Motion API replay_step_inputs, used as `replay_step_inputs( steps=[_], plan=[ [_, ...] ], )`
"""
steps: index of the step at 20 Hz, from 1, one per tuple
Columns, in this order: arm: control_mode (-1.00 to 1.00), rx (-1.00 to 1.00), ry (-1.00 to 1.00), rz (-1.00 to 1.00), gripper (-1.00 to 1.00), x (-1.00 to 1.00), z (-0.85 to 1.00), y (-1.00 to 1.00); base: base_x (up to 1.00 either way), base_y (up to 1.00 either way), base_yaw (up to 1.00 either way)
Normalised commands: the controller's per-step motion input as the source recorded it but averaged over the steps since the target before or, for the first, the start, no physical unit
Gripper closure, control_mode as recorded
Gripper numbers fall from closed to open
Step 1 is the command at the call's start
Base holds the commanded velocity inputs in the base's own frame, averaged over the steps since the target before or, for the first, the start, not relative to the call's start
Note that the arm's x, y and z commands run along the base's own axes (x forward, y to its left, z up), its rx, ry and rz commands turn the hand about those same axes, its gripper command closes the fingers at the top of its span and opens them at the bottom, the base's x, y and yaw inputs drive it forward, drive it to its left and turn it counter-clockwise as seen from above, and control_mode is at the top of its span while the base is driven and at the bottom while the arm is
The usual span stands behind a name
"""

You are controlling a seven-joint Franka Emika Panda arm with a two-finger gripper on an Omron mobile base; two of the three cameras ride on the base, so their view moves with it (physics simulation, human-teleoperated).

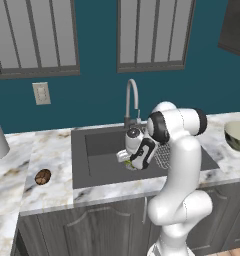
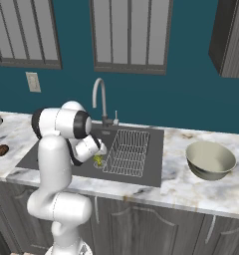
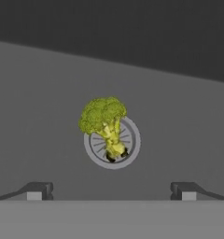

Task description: Remove the broccoli and potato from the sink. Then move the bowl and cup from the counter to the sink for washing.

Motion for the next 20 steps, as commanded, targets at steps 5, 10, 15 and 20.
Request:
replay_step_inputs(
  steps=[5,10,15,20],
  plan=[
    [-1.00,0.00,0.02,0.00,-1.00,0.16,-0.13,0.00,0.00,0.00,0.00],
    [-1.00,0.00,0.03,0.00,-1.00,0.17,-0.13,0.01,0.00,0.00,0.00],
    [-1.00,0.00,0.02,0.00,-1.00,0.15,-0.11,0.00,0.00,0.00,0.00],
    [-1.00,0.00,0.02,0.00,-1.00,0.12,-0.10,0.00,0.00,0.00,0.00]
  ],
)
